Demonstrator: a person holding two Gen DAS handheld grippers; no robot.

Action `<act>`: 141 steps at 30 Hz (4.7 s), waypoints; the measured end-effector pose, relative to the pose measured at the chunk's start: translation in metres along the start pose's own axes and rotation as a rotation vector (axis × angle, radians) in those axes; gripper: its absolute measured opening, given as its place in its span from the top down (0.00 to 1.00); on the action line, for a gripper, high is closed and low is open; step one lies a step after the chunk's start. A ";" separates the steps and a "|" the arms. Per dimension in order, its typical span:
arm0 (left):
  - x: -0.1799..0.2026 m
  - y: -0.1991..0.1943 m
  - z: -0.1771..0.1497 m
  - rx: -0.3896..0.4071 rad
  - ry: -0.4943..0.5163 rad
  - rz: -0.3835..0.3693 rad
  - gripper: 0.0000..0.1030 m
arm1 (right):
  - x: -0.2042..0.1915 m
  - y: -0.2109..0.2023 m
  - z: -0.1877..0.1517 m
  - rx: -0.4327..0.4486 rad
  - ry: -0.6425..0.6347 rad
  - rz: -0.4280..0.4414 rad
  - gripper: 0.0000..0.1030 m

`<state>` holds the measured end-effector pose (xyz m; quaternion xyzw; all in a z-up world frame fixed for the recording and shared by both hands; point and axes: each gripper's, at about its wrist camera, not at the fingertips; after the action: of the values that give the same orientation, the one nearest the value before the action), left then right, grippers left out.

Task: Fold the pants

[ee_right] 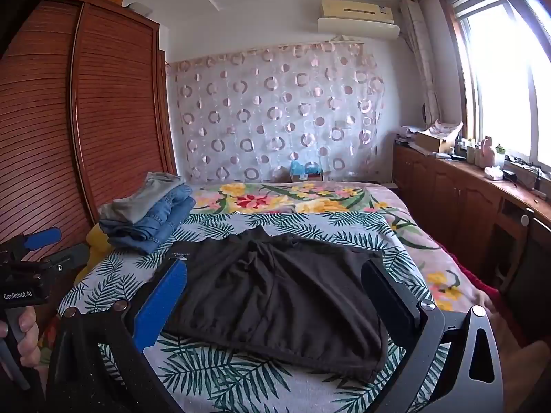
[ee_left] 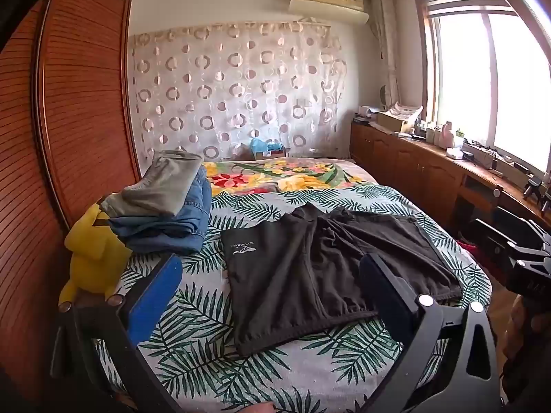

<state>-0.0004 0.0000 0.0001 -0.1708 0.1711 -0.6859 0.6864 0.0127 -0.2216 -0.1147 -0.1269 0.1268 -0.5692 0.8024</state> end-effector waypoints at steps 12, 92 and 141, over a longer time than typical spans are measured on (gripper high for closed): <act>0.000 0.000 0.000 -0.003 0.000 0.002 0.00 | 0.001 0.000 0.002 0.005 -0.002 0.000 0.02; 0.007 -0.018 0.013 0.017 0.000 -0.005 0.00 | -0.002 -0.004 0.002 0.027 -0.002 -0.004 0.02; -0.052 0.077 -0.069 -0.290 -0.076 -0.093 0.32 | 0.030 0.025 -0.004 -0.188 0.001 -0.027 0.02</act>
<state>0.0352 0.0525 -0.0965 -0.3015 0.2342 -0.6781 0.6280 0.0423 -0.2420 -0.1292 -0.2029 0.1782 -0.5658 0.7791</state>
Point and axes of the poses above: each gripper's, at about its wrist camera, not at the fingertips, and y roughly the way its jaws point, x to its right, z to its top, and after that the axes turned 2 degrees about -x, right-handed
